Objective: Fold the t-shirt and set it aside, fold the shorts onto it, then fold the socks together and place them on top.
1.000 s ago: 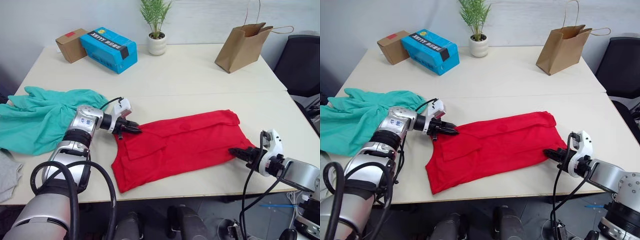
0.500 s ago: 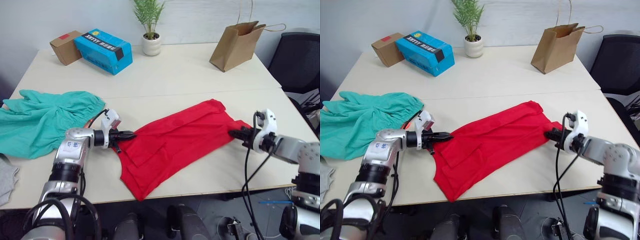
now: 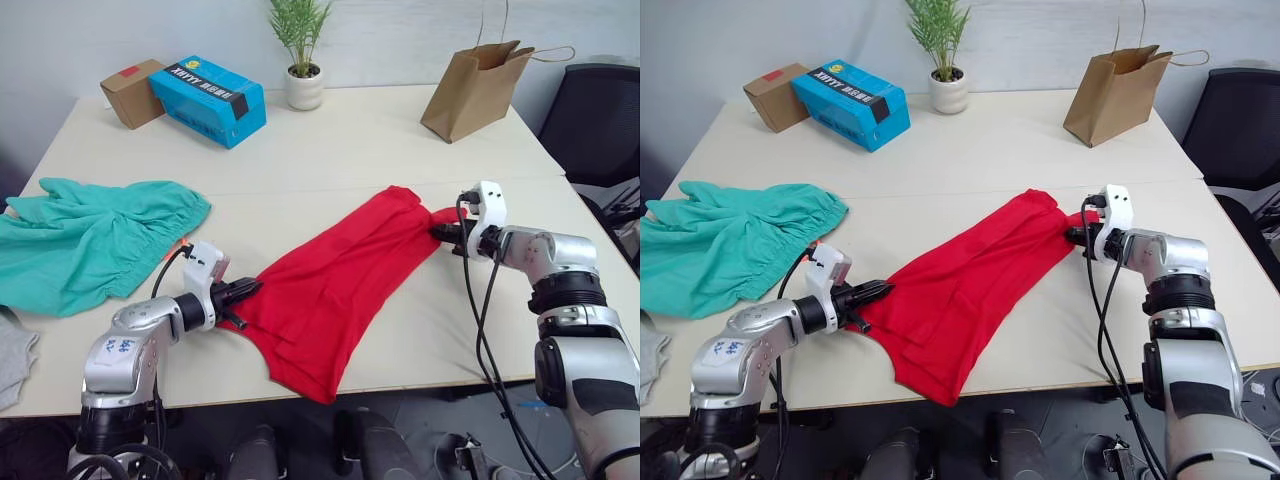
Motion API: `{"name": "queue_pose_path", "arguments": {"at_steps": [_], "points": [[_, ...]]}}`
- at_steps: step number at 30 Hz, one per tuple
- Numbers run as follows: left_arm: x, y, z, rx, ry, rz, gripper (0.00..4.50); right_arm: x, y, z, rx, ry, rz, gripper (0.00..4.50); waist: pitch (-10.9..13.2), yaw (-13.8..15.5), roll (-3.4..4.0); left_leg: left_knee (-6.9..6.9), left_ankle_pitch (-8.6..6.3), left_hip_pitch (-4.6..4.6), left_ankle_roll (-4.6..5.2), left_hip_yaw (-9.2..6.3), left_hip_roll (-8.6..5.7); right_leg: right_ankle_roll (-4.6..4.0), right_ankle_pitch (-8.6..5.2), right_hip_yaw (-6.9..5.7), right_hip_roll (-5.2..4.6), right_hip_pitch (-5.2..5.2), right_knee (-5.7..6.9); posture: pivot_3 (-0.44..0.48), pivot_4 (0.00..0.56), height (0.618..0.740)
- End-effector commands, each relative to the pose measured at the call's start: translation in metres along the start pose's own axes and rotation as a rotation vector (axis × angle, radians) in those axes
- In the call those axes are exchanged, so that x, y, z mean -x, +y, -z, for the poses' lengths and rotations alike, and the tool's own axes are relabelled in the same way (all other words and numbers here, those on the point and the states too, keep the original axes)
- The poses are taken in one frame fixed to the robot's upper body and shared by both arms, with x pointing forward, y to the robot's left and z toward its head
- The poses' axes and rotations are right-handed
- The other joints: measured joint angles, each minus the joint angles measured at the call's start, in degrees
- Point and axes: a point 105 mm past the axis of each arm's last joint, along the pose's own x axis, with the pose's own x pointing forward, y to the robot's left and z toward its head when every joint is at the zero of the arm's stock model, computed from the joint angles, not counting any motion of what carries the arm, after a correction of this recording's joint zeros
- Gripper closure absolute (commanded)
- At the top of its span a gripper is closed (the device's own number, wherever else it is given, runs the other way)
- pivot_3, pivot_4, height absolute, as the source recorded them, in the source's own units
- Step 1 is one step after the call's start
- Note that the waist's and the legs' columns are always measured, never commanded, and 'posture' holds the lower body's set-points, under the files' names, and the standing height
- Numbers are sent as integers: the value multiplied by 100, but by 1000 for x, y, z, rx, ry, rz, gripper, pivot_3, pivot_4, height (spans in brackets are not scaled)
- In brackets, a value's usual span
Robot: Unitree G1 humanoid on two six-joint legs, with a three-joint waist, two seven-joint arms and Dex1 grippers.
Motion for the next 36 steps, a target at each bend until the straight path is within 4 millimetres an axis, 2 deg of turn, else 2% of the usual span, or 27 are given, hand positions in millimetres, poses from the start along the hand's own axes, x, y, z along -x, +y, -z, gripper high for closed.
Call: {"name": "queue_pose_path", "arguments": {"at_steps": [1,3,5,6,9,13,17,18,20,22,26,29,31,36], "points": [[10,-3,-12,-9,-79,-48,4447,-1,3,-5,64,-6,-37,4500,0,1,0,0,0,0,0,0,0,0,0,0,0,0,0,0,150,740],[12,-10,-9,20,-85,-16,4447,2,4,-5,47,6,-66,4500,0,-10,0,1,0,0,0,0,0,-1,0,0,0,0,0,0,150,740],[13,-16,-5,31,-68,22,4500,8,7,-5,40,30,-112,4085,0,-4,0,-1,0,1,-1,0,1,-1,0,0,0,0,0,0,150,740],[14,-18,-3,32,-55,49,4239,11,5,-6,50,35,-109,3821,0,-2,0,-2,0,1,-1,-1,1,-1,0,-1,0,0,0,0,150,740],[32,-2,2,-36,39,100,3469,34,-1,-12,80,47,-113,2872,6,5,10,-2,0,-6,-2,-6,1,-2,-1,-4,0,-8,-1,0,150,740],[48,27,-8,-54,107,129,2164,68,7,8,78,175,-176,1454,21,100,33,-3,-8,-11,-1,-14,-2,-8,-4,-14,-7,-9,-8,0,150,740],[49,32,-35,-77,110,230,976,90,33,20,29,224,-267,140,26,123,41,-2,-18,-18,1,-18,1,-13,-5,-29,-13,-10,-13,0,150,740],[43,32,-43,-80,105,254,695,96,46,27,5,249,-313,0,28,123,45,-3,-19,-17,0,-16,1,-14,-4,-29,-14,-10,-13,0,150,740],[24,33,-58,-82,102,294,43,105,70,44,-22,302,-390,0,29,150,47,-4,-19,-19,1,-20,1,-14,-4,-34,-15,-9,-12,0,150,740],[5,30,-64,-71,152,347,43,111,86,58,-50,331,-437,0,29,190,46,-4,-17,-19,-1,-25,1,-14,-4,-39,-14,-9,-12,0,150,740],[-39,28,-80,-80,167,387,43,111,102,88,-91,371,-491,0,33,239,38,6,-19,-30,9,-25,-8,-12,-3,-45,-17,-7,-15,0,150,740],[-71,17,-85,-105,186,440,43,112,121,110,-113,412,-557,0,37,244,27,17,-20,-36,15,-19,-8,-6,0,-43,-14,-10,-19,0,150,740],[-86,11,-85,-109,212,467,43,111,132,117,-124,418,-584,0,38,236,10,15,-20,-35,14,-21,-6,-7,0,-45,-11,-9,-19,0,150,740],[-116,2,-93,-115,228,434,43,107,148,117,-169,405,-623,0,45,121,-2,13,-16,-34,11,-23,-2,-7,0,-45,-7,-10,-18,0,150,740]]}}
